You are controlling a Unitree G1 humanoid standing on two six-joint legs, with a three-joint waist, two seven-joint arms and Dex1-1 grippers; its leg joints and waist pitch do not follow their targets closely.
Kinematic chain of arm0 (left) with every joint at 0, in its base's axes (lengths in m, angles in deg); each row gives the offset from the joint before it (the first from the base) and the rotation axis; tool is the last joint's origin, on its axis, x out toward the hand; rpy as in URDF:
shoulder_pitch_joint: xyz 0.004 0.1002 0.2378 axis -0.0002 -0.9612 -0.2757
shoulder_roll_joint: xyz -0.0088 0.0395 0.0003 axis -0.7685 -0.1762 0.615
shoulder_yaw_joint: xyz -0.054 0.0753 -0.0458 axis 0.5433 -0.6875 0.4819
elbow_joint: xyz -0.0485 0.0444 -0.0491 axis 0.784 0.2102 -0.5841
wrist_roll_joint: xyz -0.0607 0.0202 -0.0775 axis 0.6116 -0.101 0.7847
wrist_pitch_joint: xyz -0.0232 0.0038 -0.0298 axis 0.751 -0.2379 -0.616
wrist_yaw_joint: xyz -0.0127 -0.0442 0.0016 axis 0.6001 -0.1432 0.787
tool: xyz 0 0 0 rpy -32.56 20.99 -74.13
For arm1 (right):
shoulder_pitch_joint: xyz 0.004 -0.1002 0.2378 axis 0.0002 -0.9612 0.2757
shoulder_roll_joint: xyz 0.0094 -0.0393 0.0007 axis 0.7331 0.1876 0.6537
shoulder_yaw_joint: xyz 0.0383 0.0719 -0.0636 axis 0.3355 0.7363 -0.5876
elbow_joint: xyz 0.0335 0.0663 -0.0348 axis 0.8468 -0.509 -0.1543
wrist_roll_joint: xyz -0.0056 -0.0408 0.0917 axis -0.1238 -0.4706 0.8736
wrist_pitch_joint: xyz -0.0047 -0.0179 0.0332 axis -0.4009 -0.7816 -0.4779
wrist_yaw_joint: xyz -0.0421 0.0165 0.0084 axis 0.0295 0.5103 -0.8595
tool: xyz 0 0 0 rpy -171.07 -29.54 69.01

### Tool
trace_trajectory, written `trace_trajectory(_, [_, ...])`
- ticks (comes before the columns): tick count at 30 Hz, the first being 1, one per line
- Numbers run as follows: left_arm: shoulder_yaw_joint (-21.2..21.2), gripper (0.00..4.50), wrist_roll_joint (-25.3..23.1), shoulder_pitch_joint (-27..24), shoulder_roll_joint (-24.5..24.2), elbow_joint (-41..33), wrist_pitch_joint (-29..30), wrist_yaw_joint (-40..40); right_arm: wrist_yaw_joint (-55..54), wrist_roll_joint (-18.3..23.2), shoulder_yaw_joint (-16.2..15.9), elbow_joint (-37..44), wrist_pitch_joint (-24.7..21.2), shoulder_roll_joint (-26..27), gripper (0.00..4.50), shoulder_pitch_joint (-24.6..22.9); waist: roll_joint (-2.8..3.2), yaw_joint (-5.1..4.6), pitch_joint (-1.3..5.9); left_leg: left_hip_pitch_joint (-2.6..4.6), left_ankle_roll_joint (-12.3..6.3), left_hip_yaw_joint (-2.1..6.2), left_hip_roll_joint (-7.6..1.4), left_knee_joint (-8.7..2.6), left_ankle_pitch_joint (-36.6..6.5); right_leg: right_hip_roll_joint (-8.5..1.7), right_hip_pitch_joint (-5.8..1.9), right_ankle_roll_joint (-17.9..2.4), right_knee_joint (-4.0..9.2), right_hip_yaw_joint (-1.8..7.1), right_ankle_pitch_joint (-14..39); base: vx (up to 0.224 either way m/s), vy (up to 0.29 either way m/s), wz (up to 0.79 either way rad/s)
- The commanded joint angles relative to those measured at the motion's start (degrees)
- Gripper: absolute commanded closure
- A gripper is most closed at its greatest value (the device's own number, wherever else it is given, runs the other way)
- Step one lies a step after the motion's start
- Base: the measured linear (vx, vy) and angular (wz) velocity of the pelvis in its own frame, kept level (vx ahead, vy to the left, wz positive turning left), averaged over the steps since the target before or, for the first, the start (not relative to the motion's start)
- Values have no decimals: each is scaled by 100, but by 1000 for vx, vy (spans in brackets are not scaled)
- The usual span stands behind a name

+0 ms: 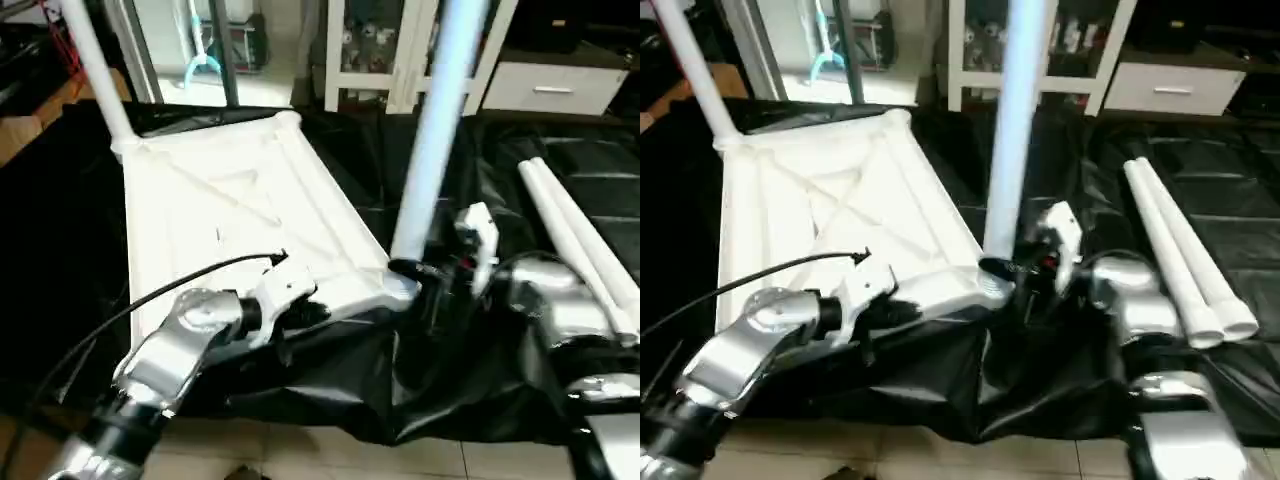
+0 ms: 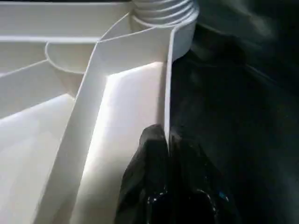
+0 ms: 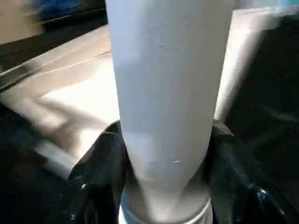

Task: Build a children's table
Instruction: Insert table leg to table base

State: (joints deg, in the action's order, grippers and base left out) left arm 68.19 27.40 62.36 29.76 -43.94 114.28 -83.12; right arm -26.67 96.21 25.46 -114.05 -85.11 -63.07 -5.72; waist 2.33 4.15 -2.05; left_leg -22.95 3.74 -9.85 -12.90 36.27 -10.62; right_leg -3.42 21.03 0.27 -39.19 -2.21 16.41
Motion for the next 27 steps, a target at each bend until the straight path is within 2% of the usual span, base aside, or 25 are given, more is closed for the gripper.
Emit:
trace_trajectory(1, [-40,450,-142,208,350,243,247,633,-1180,-273,-79,-556,-167,388,255,-64,-87,-49,384,147,-391,-23,-20,-332,-203,-330,-209,-1660,449,171,-1219,0,0,0])
trace_trajectory(2, [-40,450,-142,208,350,243,247,633,-1180,-273,-79,-556,-167,388,255,-64,-85,-73,380,139,-363,-8,-17,-347,-187,-332,-224,-1628,463,171,-1209,0,0,0])
trace_trajectory(3, [36,450,-204,373,645,474,384,1041,-1920,-290,19,-733,-125,676,255,2,-87,-83,385,134,-374,-7,-11,-345,-210,-329,-229,-1612,471,165,-1197,0,0,0])
trace_trajectory(5, [162,450,-362,789,1235,978,445,1888,-3487,-157,367,-1069,-14,1331,255,149,-53,-140,355,176,-211,-15,-15,-388,-435,-339,-179,-1546,528,182,-847,0,0,0])
trace_trajectory(6, [138,450,-531,991,1465,1169,404,2243,-4141,-107,524,-1214,90,1713,255,213,-71,-151,370,182,-115,0,-6,-402,-509,-352,-203,-1499,543,182,-663,0,0,0])
trace_trajectory(7, [114,450,-568,1014,1477,1182,392,2258,-4185,-108,537,-1226,133,1781,255,221,-76,-152,370,189,-104,-9,5,-407,-545,-344,-200,-1479,559,187,-628,0,0,0])
trace_trajectory(8, [91,450,-598,1019,1480,1178,368,2238,-4179,-109,545,-1244,211,1847,255,239,-94,-161,380,143,-133,5,20,-410,-490,-348,-255,-1417,553,183,-709,0,0,0])
trace_trajectory(9, [91,450,-598,1019,1480,1178,368,2238,-4179,-109,545,-1244,211,1847,255,239,-85,-155,389,144,-164,2,20,-403,-466,-349,-250,-1391,553,185,-793,0,0,0])
trace_trajectory(11, [43,450,-582,895,1309,1021,255,1944,-3776,-31,602,-1217,376,1836,255,308,-101,-159,401,118,-306,3,26,-390,-331,-330,-257,-1344,529,180,-1202,0,0,0])
trace_trajectory(13, [-76,450,-550,705,1029,817,104,1502,-3292,-103,535,-1099,603,1641,255,346,-94,-164,408,96,-379,18,23,-391,-317,-334,-267,-1352,506,170,-1338,0,0,0])
trace_trajectory(14, [-143,450,-505,553,812,668,-45,1184,-2685,-35,517,-952,686,1459,255,333,-105,-198,413,77,-433,15,24,-382,-237,-320,-276,-1372,485,168,-1526,0,0,0])
trace_trajectory(16, [-155,450,-462,456,691,599,-204,989,-2471,-68,517,-883,752,1307,199,332,-87,-202,439,76,-573,19,19,-347,-86,-304,-281,-1419,444,162,-1918,0,0,0])
trace_trajectory(18, [-150,450,-401,347,573,502,-314,804,-2328,-143,492,-855,808,1129,185,349,-82,-201,465,91,-742,15,10,-321,215,-290,-264,-1512,393,150,-2424,0,0,0])
trace_trajectory(20, [-165,450,-220,90,257,179,-548,326,-1702,-56,484,-713,697,773,163,346,-99,-195,474,50,-831,19,27,-303,334,-283,-293,-1519,367,140,-2667,0,0,0])
trace_trajectory(23, [-165,450,167,-279,-220,-409,-718,-445,-220,203,423,-369,281,212,142,285,-85,-158,483,66,-918,18,-3,-285,232,-269,-279,-1543,352,125,-2681,0,0,0])
trace_trajectory(25, [-203,450,274,-388,-424,-612,-748,-735,379,239,342,-241,91,-5,119,248,-70,-108,473,77,-958,5,-22,-272,377,-240,-243,-1548,329,113,-2755,0,0,0])
trace_trajectory(26, [-203,450,274,-388,-424,-612,-748,-735,379,239,342,-241,91,-5,108,248,-61,-56,501,90,-979,3,-42,-244,542,-241,-218,-1558,296,109,-2893,0,0,0])
trace_trajectory(27, [-212,450,321,-443,-510,-702,-738,-856,639,231,296,-186,5,-105,102,222,-109,-53,486,79,-1010,-7,-39,-247,620,-236,-200,-1571,294,102,-2928,0,0,0])
